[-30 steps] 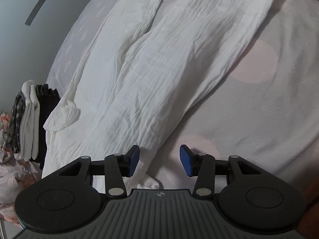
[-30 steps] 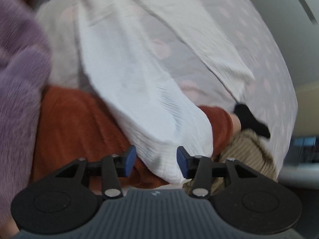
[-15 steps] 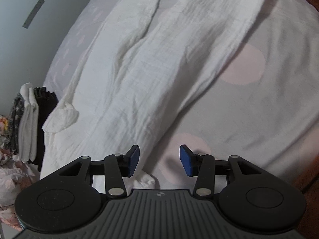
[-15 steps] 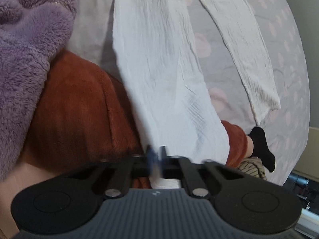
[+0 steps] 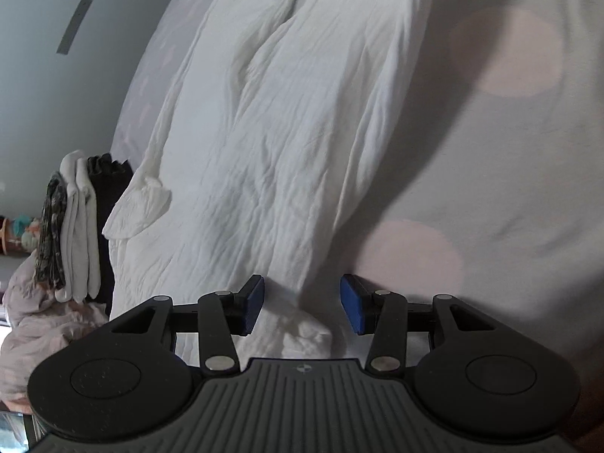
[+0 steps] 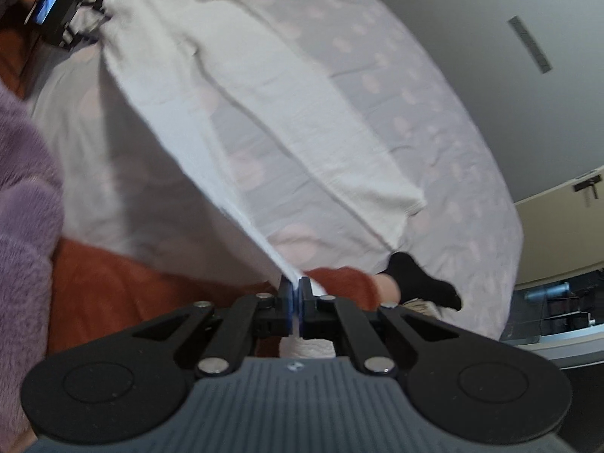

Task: Fold clothes
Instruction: 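Hold the pants edge up with the right gripper while the left gripper pinches and releases fabric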

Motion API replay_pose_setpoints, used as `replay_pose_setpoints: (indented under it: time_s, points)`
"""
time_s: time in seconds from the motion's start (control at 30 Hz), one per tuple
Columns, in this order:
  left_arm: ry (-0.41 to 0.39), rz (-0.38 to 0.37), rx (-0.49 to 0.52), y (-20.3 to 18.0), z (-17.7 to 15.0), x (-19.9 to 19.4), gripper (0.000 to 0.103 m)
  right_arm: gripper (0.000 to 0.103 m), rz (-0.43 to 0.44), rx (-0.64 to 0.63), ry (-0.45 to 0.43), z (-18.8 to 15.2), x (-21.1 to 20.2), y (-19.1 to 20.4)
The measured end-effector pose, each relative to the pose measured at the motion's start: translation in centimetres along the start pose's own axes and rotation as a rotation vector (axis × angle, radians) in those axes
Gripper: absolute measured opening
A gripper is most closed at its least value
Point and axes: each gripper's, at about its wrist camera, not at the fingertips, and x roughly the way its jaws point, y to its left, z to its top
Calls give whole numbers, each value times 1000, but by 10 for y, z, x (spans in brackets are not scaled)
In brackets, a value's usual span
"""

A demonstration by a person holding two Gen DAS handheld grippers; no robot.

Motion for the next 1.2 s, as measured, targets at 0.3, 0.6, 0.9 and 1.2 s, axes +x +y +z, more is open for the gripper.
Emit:
replay_pose_setpoints:
  time_s: [0.3, 0.6, 0.9, 1.2]
  points:
    - [-113, 19, 123, -11, -12, -47, 53, 2, -112, 136, -88, -7, -20, -30]
    - [81, -4, 105, -3, -21, -6, 53, 2, -121, 123, -108, -8, -22, -25]
    - [153, -98, -131, 31, -25, 24, 11, 2, -116, 125, -118, -7, -14, -22]
    - [121, -73, -226, 60, -49, -43, 9, 2, -112, 145, -93, -11, 8, -22]
